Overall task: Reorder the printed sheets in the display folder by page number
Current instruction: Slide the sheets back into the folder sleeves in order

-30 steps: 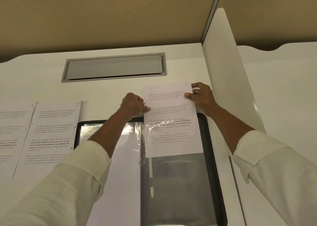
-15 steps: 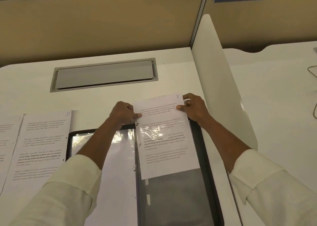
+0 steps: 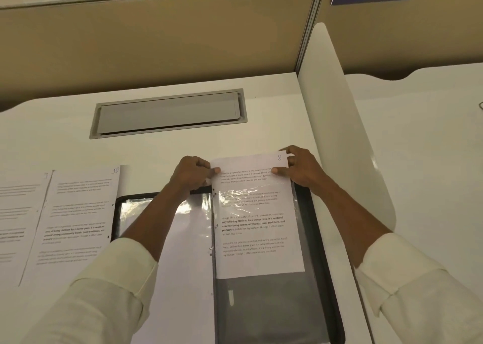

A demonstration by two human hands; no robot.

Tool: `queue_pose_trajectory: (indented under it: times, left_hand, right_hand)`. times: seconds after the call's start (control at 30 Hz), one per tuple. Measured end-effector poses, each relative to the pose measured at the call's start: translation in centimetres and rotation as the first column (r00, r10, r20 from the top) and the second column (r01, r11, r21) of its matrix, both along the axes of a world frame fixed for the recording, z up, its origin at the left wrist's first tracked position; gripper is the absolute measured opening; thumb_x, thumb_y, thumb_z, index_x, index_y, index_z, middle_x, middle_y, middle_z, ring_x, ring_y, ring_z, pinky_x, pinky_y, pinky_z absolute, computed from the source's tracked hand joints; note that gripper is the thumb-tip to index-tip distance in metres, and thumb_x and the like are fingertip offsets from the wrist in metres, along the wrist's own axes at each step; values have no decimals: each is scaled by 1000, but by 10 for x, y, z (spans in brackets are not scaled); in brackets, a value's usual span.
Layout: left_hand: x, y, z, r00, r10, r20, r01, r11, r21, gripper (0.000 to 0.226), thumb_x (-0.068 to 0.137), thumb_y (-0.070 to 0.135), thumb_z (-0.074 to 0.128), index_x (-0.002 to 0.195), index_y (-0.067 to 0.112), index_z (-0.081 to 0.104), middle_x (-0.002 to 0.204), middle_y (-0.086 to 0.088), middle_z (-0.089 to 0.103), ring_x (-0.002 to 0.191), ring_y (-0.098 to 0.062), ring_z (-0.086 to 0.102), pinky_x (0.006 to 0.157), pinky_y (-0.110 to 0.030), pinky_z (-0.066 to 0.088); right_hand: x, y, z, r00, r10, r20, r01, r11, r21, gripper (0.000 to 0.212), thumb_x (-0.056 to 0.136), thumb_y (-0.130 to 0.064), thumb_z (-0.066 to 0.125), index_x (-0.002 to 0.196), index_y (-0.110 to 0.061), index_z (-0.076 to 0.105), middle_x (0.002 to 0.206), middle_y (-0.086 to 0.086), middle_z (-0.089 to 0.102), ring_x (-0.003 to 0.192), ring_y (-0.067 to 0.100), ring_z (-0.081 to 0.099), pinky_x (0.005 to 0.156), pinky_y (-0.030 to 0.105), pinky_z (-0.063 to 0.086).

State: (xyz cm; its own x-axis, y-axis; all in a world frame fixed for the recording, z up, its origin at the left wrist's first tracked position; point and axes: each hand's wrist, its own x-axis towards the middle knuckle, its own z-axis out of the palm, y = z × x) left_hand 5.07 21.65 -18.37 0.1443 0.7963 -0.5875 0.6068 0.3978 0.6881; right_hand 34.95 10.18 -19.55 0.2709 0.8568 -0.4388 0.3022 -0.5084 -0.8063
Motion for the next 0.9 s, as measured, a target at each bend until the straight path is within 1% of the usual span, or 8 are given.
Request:
queue_pose_trajectory:
  times: [0.1,0.2,0.37,0.5,0.57,0.63,0.77,0.9]
  left_hand:
    - [-2,0,-3,1000,1,28,-1,1000,7,25,80,3,90,97,0,72,91,-12,77,80,-25,76,70,-34,65]
    - [-7,-3,-7,990,-125,-70,126,992,20,26,72,9,96,88,9,75,88,-8,79,87,-29,77,92,-50,63]
    - [-13,-7,-2,964,-258,-66,257,966,-17,42,62,9,102,93,5,74,85,-13,79,84,-35,78,87,-54,64]
    - [-12,-11,0,987,-162,8,161,983,83,46,71,26,99,106,15,71,95,-10,75,74,-20,72,74,-38,63]
    - [-9,-15,2,992,-117,44,111,987,116,36,81,20,93,108,12,71,91,-9,73,64,-10,66,63,-26,57]
    - [-7,-18,-1,992,-117,51,110,986,123,29,83,13,90,106,11,73,87,-6,70,68,-12,66,62,-25,56]
    - [-7,-31,-4,981,-180,-72,192,956,221,15,86,19,87,96,15,78,82,2,72,76,-15,67,70,-27,51]
    - [-9,-44,-8,975,-195,-106,217,940,264,10,89,20,83,94,14,76,85,0,73,76,-17,67,67,-28,51]
  right_hand:
    - [-3,1,-5,993,-90,82,84,994,66,68,81,-26,91,137,-34,55,104,8,71,96,23,69,84,39,60]
    - [-7,2,-1,987,-83,137,67,990,122,72,87,-14,84,146,-38,51,106,1,67,93,17,64,88,32,53]
    - [-7,1,2,977,30,212,-51,994,97,49,88,-10,82,129,-34,69,102,0,70,85,12,62,85,32,52]
    - [-7,2,9,939,237,251,-254,967,37,37,90,-2,74,117,-27,74,105,-3,71,96,20,68,83,32,57]
    - [-10,4,17,905,323,277,-329,944,-28,41,86,2,70,113,-28,74,104,-1,70,98,21,67,81,30,56]
    - [-14,6,24,862,405,304,-394,914,-100,46,79,2,66,110,-30,74,101,-2,70,97,21,67,80,33,57]
    - [-25,14,36,741,514,432,-491,854,-174,39,79,-20,80,115,-31,72,103,-7,71,92,17,66,85,37,57]
    - [-46,20,44,615,581,534,-581,791,-191,49,83,-47,85,126,-30,67,113,-6,69,103,18,63,91,38,52]
